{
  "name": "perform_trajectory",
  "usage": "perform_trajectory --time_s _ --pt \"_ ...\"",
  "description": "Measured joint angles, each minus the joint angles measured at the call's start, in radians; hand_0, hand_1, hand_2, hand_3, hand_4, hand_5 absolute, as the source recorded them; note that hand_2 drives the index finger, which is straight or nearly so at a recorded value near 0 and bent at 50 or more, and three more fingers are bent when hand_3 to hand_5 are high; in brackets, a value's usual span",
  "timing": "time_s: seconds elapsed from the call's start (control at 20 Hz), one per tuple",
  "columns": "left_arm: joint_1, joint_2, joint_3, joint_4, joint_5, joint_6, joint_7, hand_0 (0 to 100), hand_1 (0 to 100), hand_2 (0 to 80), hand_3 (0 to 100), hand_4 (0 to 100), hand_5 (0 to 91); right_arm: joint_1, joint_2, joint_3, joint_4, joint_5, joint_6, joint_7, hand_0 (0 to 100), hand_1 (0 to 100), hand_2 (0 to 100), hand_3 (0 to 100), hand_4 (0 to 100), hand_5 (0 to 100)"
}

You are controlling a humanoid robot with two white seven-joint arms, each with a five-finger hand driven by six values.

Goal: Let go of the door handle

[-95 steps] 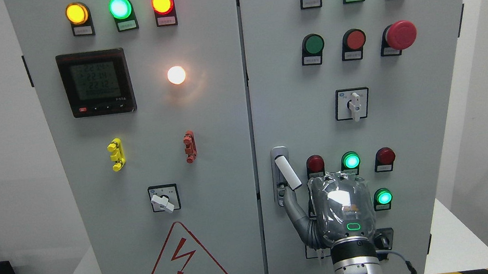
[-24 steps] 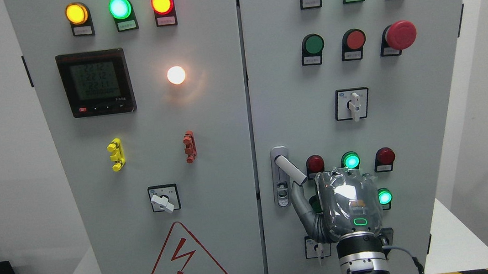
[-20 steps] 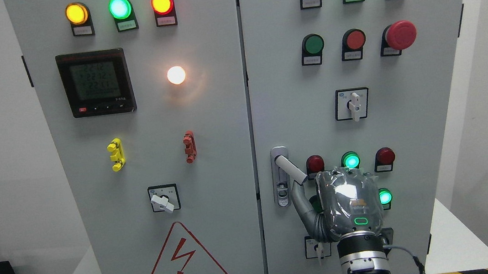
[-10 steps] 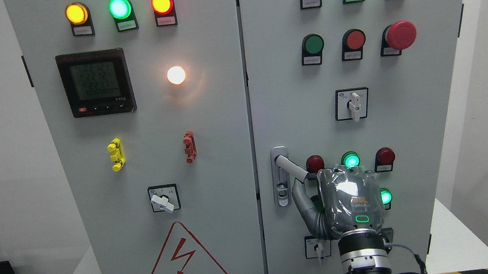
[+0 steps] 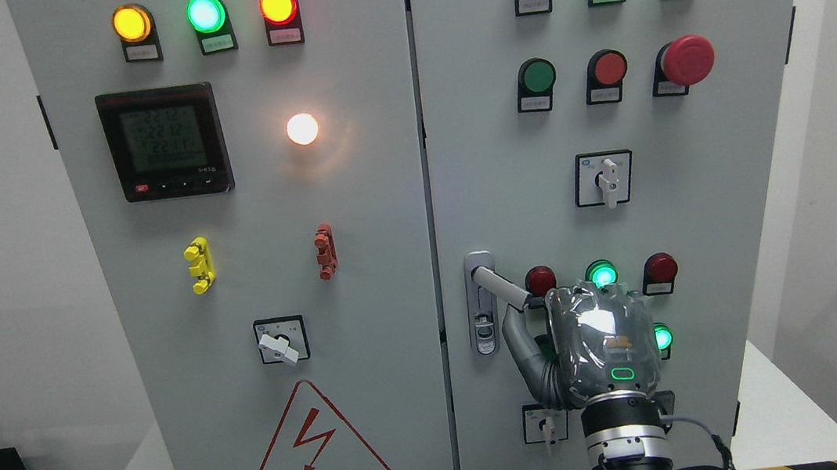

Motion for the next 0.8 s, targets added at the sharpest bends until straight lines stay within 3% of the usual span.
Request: perform_trajectory --time_s 0.8 --pt "0.0 0.0 0.0 0.0 0.0 0.0 0.0 12 39 0.0 0 0 0.0 -0.006 -0.001 -0.008 -0.001 -0.013 -0.001 0.0 61 0 100 100 100 96"
